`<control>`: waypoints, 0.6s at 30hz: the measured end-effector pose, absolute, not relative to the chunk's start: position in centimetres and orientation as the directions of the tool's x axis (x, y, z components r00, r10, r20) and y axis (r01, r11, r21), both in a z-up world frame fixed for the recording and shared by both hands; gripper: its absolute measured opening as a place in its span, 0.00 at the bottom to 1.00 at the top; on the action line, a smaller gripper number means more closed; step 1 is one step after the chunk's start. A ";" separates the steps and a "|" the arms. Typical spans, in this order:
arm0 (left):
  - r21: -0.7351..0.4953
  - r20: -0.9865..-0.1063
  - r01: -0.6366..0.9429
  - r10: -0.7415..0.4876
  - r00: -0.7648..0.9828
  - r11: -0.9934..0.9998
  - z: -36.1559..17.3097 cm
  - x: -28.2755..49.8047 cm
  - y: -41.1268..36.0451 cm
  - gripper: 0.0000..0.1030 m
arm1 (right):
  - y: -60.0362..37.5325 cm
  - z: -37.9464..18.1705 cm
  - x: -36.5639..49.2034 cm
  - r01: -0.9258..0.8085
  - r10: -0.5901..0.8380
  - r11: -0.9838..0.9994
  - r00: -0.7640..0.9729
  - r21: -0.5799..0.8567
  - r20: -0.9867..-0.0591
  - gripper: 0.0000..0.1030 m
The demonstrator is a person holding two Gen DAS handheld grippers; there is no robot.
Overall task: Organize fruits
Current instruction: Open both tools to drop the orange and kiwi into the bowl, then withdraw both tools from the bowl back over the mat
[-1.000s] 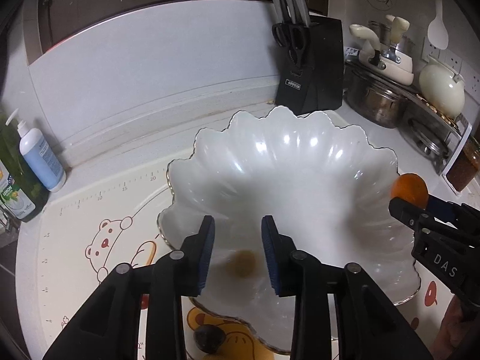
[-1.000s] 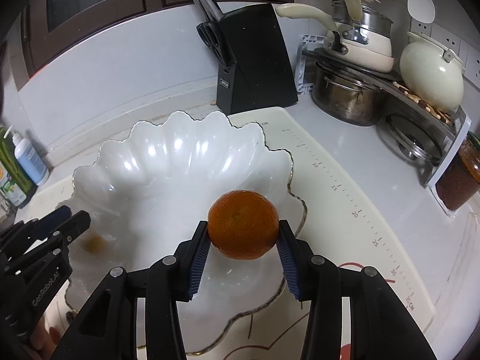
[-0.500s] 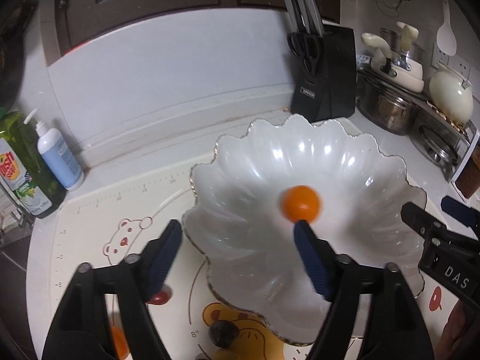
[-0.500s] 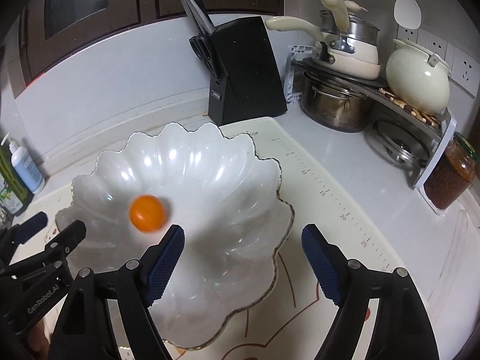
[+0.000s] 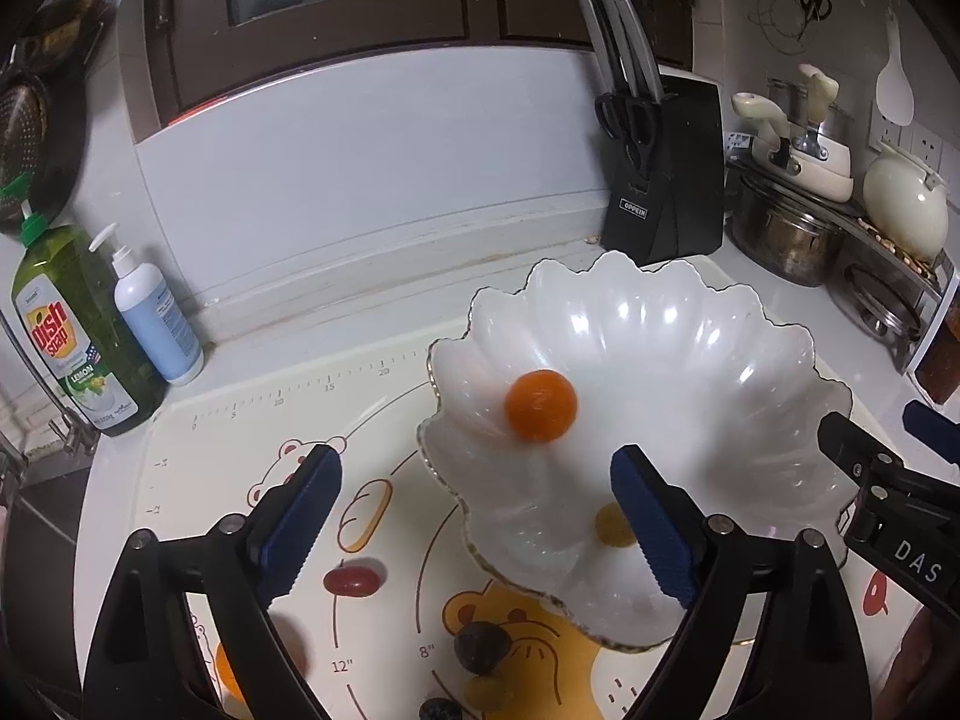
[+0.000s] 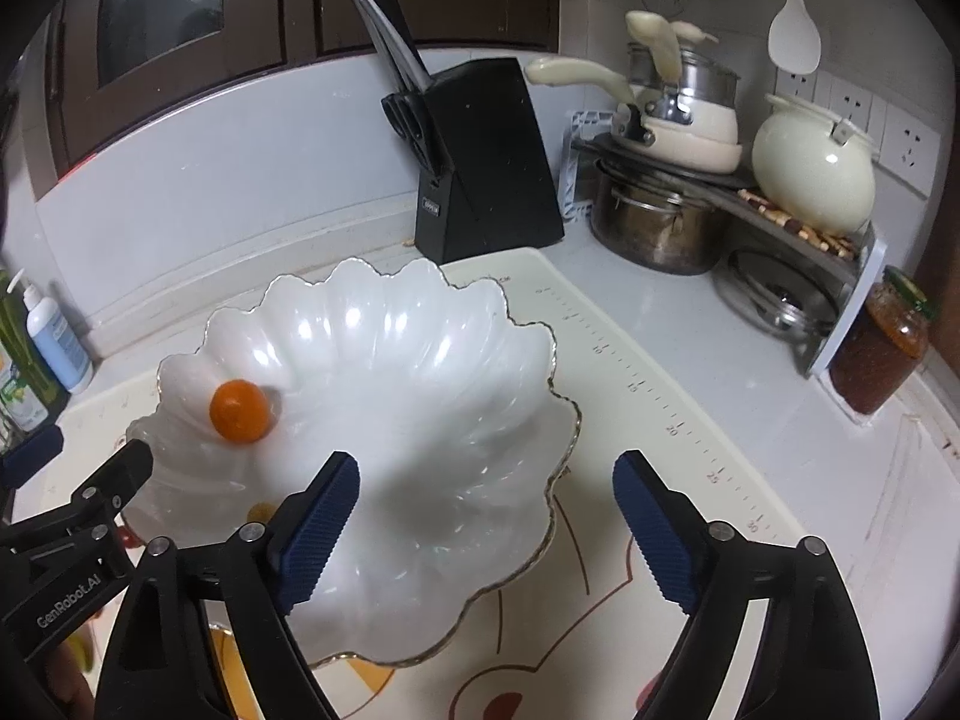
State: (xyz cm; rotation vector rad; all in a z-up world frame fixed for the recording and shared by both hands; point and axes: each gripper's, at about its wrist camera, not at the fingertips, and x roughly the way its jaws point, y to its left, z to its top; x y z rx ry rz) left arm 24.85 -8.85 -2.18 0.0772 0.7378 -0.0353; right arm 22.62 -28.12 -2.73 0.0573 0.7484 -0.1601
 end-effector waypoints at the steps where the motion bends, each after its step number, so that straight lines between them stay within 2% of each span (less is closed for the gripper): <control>1: 0.058 -0.671 0.060 -0.005 0.742 0.997 -2.1 24.7 -8.8 0.91 | -28.0 -2.6 22.5 0.167 -0.128 0.986 0.724 -0.008 -0.677 0.87; 18: 0.056 -0.652 0.029 0.015 0.758 0.998 -0.7 22.0 -6.6 0.96 | -26.2 -1.2 19.9 0.179 -0.143 0.984 0.762 -0.007 -0.632 0.88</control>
